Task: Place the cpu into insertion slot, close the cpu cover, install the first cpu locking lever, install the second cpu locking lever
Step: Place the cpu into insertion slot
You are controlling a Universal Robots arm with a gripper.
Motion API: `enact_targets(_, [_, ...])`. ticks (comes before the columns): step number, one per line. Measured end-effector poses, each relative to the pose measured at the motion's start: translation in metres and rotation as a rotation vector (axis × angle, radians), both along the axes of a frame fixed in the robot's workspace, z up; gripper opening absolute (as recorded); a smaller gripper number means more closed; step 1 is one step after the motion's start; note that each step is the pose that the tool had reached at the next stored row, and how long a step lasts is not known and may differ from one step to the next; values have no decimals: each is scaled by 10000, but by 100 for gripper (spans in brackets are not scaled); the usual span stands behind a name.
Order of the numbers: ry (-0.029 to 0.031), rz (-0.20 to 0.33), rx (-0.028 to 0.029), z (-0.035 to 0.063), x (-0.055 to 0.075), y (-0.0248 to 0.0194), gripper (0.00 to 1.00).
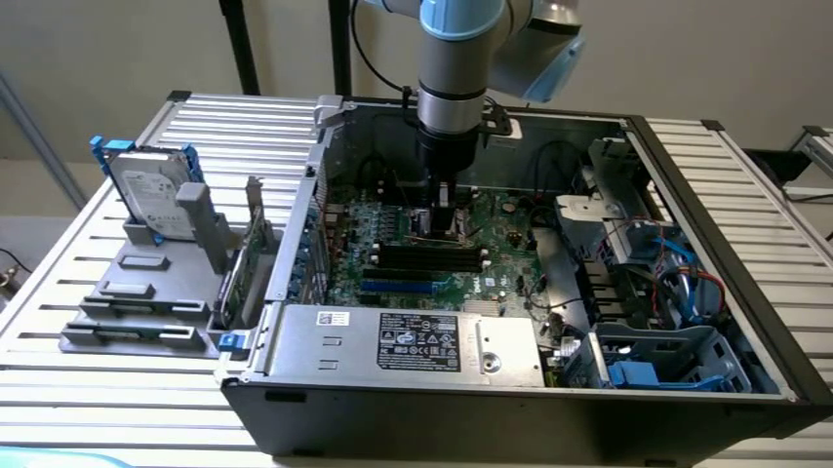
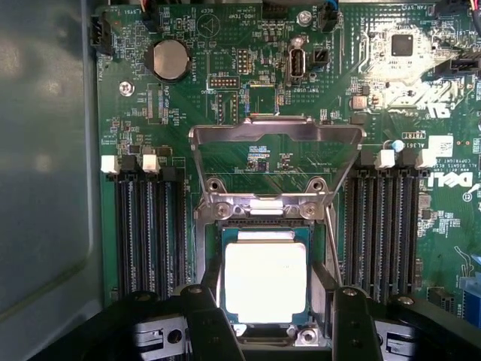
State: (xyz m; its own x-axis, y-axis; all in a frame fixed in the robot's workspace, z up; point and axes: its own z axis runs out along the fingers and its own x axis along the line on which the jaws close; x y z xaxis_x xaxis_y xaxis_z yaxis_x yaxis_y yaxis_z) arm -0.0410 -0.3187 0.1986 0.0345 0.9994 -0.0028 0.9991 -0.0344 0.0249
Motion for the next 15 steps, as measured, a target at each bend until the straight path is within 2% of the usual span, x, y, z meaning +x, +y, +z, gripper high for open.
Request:
enact_targets(7, [12,-14,-46,-2,13,1,55])
enact_targets(15, [57,-11,-47,-4,14,0,55])
